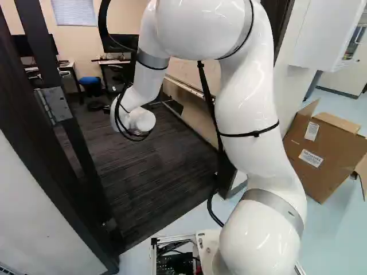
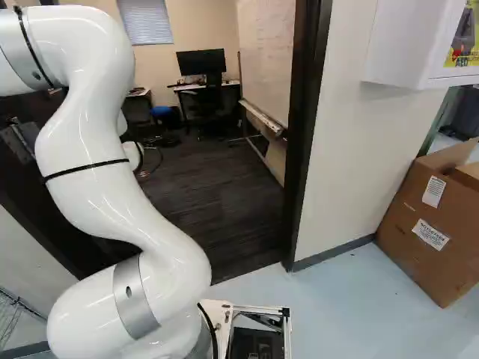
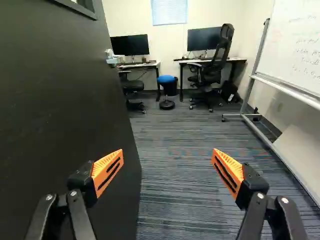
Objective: Open the door and move inside
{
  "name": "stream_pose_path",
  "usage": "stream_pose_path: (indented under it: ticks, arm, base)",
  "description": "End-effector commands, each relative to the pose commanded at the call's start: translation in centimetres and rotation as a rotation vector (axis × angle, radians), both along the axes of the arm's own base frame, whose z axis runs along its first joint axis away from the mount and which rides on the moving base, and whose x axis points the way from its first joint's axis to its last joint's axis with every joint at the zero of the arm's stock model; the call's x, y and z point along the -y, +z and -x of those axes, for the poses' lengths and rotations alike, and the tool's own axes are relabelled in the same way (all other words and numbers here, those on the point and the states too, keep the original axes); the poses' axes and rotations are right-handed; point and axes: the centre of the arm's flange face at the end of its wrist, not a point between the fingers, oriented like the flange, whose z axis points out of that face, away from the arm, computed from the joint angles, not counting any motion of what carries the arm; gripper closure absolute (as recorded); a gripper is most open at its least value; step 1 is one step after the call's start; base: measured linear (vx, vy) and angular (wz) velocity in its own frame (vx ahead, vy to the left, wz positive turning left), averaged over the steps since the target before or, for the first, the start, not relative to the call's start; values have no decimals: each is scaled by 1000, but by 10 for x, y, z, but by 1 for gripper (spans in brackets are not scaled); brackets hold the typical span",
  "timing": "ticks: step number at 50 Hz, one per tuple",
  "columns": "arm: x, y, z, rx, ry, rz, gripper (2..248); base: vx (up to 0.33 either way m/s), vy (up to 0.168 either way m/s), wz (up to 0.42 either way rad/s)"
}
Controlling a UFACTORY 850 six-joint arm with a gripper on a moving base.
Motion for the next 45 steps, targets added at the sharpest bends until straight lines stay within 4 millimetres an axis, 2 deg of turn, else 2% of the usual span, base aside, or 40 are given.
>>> stream_pose_path:
  ticks: [22,45]
  arm:
    - [46,8,4,-8,-48,14,3]
    - [122,17,23,-25,-133,36,3]
  base:
    - [0,0,0]
    - [0,0,0]
